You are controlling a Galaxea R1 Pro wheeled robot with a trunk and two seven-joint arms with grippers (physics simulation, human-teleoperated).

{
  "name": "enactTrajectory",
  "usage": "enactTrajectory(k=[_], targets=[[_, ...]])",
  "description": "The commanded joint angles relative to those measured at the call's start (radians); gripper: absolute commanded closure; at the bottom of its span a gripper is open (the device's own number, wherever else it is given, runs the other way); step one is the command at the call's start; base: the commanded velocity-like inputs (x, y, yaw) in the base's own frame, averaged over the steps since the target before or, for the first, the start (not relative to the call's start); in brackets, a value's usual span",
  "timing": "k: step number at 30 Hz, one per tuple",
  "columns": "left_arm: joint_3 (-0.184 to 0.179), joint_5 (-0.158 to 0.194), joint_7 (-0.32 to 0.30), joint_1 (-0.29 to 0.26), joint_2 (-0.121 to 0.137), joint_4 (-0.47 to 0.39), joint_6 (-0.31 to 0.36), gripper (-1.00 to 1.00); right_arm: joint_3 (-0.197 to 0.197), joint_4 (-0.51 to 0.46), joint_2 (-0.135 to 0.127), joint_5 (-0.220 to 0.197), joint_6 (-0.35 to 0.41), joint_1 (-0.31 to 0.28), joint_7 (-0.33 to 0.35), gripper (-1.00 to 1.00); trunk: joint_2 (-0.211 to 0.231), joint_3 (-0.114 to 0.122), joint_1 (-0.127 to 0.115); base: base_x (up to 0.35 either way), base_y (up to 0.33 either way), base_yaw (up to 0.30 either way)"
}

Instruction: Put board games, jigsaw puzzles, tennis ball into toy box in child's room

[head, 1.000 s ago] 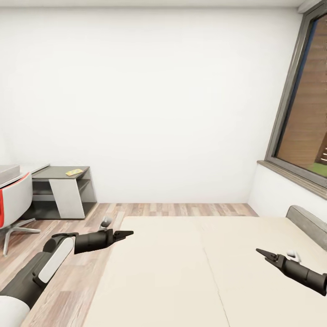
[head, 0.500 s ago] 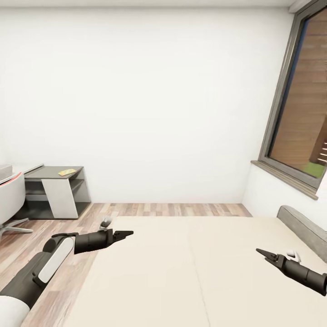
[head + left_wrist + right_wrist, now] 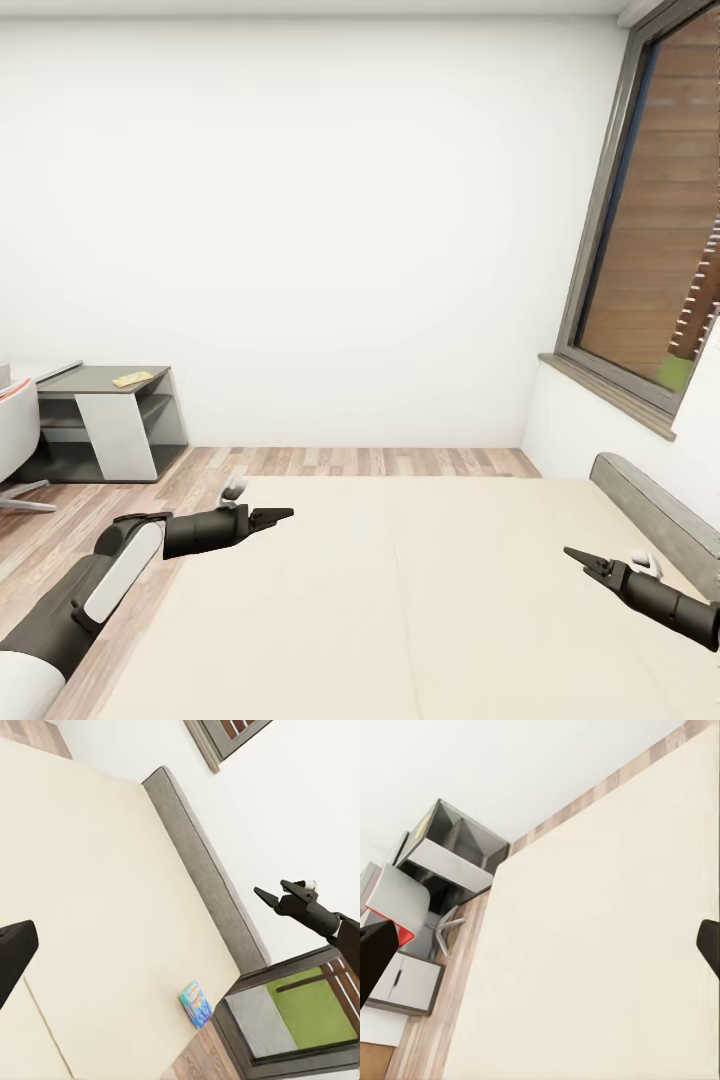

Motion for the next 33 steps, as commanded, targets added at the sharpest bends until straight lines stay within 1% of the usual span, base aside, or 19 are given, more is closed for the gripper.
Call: enactTrajectory(k=[1,19,28,33], targets=[[-0.001,0.004,0.000,-0.001,0.001,0.000,0.005,-1.00,-0.007,0.000,0.000,0.002,0.011,0.000,0.002,-1.00,-0.001,-0.001,0.000,0.000,-0.294,0.000],[-0.001,0.004,0.000,-0.001,0.001,0.000,0.005,-1.00,-0.004,0.000,0.001,0.010,0.013,0.000,-0.002,-1.00,-0.001,-0.001,0.000,0.000,-0.294,0.000],[-0.001,0.004,0.000,-0.001,0.001,0.000,0.005,-1.00,-0.004,0.000,0.015,0.011,0.013,0.000,-0.005,-1.00,-0.001,-0.001,0.000,0.000,-0.294,0.000],[-0.001,0.004,0.000,-0.001,0.001,0.000,0.005,-1.00,-0.004,0.000,0.017,0.011,0.014,0.000,-0.028,-1.00,-0.001,-0.001,0.000,0.000,-0.294,0.000]])
